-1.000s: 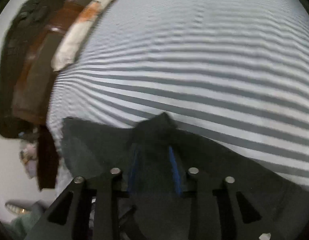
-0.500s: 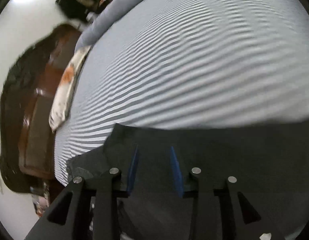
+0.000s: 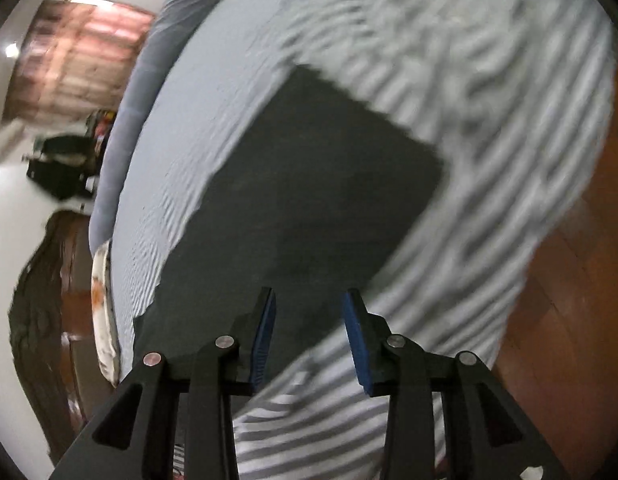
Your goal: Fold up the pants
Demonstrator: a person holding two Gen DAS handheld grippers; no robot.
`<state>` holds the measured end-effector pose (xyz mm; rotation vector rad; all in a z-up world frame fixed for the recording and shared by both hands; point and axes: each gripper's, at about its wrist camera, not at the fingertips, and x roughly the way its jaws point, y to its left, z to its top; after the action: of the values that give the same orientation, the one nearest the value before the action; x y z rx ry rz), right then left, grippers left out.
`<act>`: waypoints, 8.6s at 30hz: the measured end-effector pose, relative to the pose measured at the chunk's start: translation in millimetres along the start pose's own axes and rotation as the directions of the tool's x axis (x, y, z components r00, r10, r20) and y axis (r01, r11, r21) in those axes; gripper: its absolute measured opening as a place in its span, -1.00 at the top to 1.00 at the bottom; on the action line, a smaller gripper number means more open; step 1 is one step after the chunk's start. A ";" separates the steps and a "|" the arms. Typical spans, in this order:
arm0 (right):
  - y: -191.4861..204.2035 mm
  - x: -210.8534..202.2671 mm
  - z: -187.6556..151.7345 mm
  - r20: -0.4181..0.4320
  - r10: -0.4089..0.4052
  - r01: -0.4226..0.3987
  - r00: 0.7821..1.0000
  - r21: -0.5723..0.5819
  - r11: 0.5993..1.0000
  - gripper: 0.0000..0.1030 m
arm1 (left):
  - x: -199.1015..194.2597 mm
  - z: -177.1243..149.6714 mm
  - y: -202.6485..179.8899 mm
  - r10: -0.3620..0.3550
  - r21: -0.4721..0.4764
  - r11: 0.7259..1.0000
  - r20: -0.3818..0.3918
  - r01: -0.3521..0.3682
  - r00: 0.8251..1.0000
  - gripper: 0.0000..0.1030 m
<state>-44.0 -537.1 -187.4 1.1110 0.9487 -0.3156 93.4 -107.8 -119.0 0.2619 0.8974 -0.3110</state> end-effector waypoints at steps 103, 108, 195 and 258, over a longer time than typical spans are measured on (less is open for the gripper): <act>304.3 174.4 -188.1 -0.454 0.099 -0.332 0.886 -0.469 0.818 0.84 | -2.3 -21.7 146.6 -0.208 -0.352 0.919 -0.057 0.176 0.976 -0.19; 300.3 192.1 -223.3 -0.464 -0.021 -0.276 0.886 -0.562 0.779 0.84 | -0.1 -19.9 143.0 -0.238 -0.362 0.910 -0.054 0.204 0.970 -0.19; 178.9 101.0 -166.6 -0.140 -0.262 0.179 0.955 -0.431 0.885 0.34 | 35.2 -9.5 31.4 -0.286 -0.239 0.943 -0.235 0.230 0.929 0.86; 184.0 97.1 -185.4 -0.055 -0.385 0.216 0.921 -0.750 0.625 0.11 | -4.2 -18.0 121.4 -0.192 -0.415 0.900 -0.100 0.134 0.976 0.31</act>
<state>41.4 -272.3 -171.1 0.2199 1.3045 -0.0557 123.0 11.2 -115.1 -0.1820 1.1019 -0.2558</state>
